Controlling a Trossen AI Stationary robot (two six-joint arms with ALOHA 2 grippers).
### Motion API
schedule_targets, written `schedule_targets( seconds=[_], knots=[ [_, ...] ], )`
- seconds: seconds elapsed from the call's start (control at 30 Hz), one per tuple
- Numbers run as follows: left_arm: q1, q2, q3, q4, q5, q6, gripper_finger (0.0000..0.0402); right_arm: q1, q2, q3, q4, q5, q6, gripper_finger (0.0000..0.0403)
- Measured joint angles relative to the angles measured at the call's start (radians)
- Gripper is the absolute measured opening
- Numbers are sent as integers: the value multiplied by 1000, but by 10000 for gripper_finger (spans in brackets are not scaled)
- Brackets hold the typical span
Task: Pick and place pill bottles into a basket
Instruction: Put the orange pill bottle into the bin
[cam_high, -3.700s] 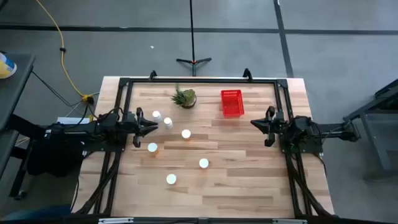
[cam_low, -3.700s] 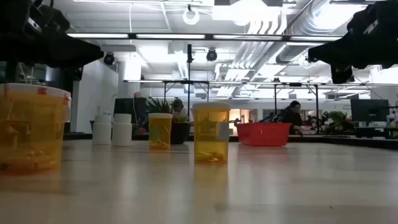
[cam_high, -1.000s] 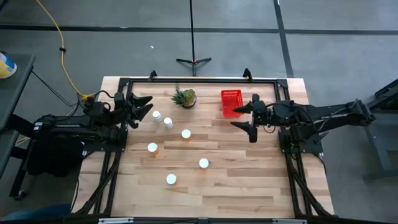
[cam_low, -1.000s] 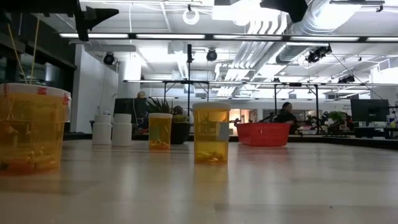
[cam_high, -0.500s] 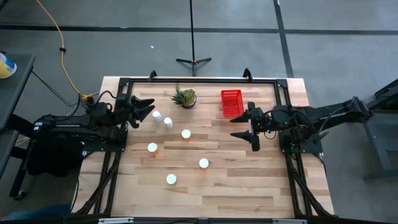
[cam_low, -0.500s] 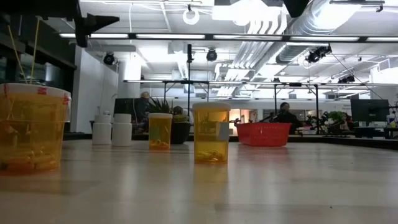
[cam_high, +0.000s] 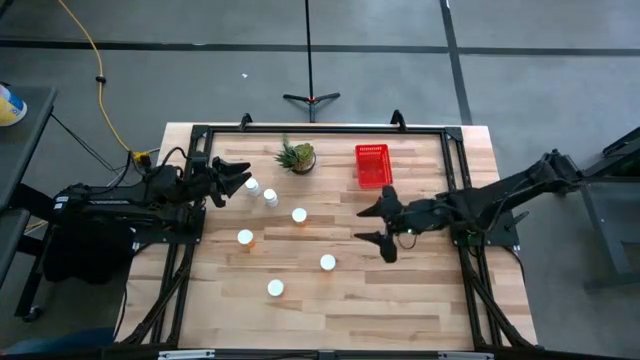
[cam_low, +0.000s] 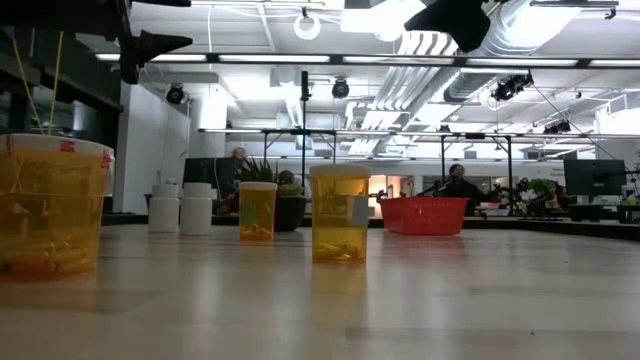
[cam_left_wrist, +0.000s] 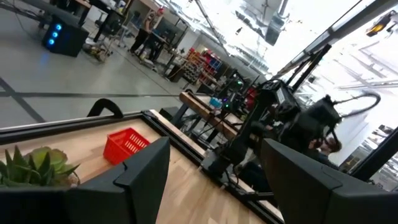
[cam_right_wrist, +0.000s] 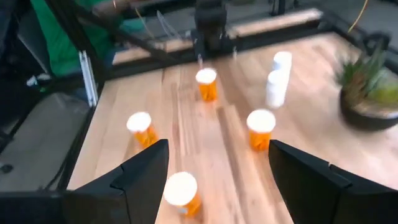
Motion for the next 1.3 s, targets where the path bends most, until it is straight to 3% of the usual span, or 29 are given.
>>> schedule_targets(
  seconds=[0.23,0.53,0.77,0.97,1.3],
  knots=[
    [0,-1,0,26,-9,-8,289,5,73,0,54,-45,92,266],
    [0,0,0,26,-12,-8,289,17,218,0,180,-177,29,267],
    [0,0,0,4,-13,-8,289,21,354,89,179,-151,-45,308],
    [0,0,0,4,-13,-8,289,15,477,209,72,-200,-124,345],
    [0,0,0,-29,-15,-9,289,7,606,323,-9,-203,-153,337]
  ],
)
